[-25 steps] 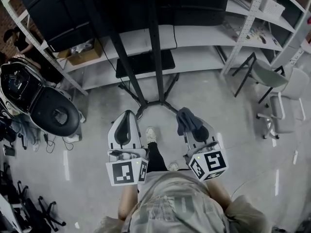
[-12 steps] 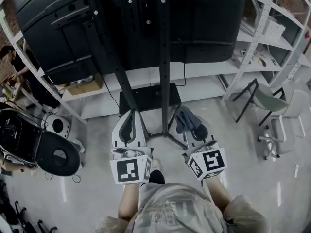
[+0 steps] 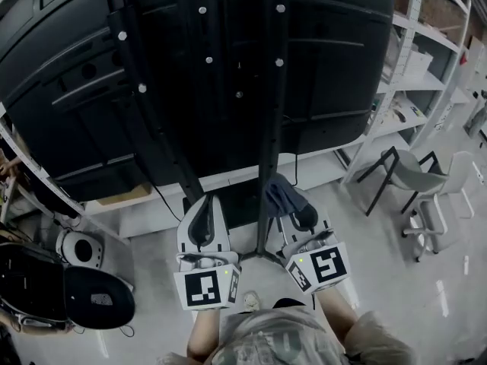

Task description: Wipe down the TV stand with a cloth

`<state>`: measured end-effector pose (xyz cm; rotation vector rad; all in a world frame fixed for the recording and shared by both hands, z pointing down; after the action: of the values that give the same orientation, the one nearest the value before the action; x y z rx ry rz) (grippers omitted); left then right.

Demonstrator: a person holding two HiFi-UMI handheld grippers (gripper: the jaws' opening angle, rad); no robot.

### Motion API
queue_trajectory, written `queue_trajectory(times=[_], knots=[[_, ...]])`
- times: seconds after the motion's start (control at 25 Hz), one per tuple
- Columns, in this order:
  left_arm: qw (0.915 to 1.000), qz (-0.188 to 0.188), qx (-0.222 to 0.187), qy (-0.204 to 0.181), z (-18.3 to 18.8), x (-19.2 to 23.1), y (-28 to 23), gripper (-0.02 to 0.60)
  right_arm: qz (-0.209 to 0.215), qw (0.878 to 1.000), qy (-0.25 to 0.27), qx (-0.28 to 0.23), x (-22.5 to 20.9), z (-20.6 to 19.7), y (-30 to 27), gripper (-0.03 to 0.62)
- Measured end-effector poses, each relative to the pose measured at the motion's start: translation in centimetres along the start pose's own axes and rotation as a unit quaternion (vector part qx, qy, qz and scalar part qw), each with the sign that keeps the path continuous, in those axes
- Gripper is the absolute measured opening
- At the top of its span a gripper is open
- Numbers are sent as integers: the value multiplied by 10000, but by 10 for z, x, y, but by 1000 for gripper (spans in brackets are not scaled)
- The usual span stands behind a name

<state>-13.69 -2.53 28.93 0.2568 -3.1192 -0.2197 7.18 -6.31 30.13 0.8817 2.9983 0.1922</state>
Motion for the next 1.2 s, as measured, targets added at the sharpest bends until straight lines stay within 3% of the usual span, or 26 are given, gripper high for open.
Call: queue_trajectory(times=[0.44, 0.68, 0.88, 1.0, 1.08, 1.2], knots=[[9996, -137, 203, 167, -4, 4, -53, 15, 115, 9996, 95, 230, -19, -2, -48, 57], [9995, -12, 302, 12, -5, 3, -60, 15, 197, 9990, -57, 389, -30, -9, -54, 57], [9998, 0, 184, -46, 1, 5, -60, 15, 157, 9990, 201, 369, -39, -1, -53, 57], [9998, -16, 125, -163, 8, 5, -63, 15, 46, 9970, 767, 135, -43, 37, -57, 57], [9997, -44, 93, -204, 13, 2, -64, 15, -89, 9891, 1467, 12, -44, 76, -61, 57], [9995, -161, 15, -265, 19, -4, -67, 15, -404, 9569, 2865, -248, -43, 138, -65, 57]])
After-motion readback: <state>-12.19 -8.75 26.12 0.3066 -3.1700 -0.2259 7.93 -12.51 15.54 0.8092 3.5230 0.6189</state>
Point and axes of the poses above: the fingertips, and each gripper's own axes: y backward along the fingers, x to its left, z out of its top, the point moved 10 cm from there along y, backward along the fingers, and after that the axes turned 6 degrees about x, right-handed, at the moved point
